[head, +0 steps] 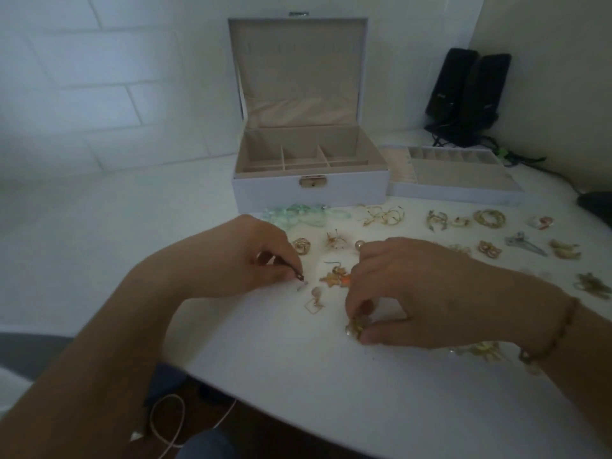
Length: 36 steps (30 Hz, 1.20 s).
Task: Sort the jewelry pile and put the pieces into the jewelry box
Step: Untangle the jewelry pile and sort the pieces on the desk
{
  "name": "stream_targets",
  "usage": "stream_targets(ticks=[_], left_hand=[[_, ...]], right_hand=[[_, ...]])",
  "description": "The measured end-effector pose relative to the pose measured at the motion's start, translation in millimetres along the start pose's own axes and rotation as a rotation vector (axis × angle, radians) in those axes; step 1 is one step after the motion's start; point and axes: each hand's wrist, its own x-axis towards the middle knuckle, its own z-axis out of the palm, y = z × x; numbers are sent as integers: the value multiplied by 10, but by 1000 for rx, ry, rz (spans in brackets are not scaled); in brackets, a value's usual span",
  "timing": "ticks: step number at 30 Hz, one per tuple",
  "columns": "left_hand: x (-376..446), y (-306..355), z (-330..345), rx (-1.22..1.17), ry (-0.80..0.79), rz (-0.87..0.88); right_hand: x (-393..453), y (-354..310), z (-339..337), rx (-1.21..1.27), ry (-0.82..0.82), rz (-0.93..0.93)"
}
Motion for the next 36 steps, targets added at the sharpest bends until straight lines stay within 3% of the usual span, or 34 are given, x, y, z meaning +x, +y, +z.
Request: stream_targets(ticks=[5,11,16,27,36], left_hand=[[-229,-102,33,61,75,-23],[-439,-68,12,-111,35,1],[-419,-32,117,-77,206,-46],[-332,464,406,-24,95,290],[94,978,716,56,163,303]], right_hand=[[1,-7,14,17,19,16],[-31,4,-60,38,40,19],[-52,64,-64,8,40,35],[-167,239,-228,107,115,133],[-219,355,-269,89,220,181]])
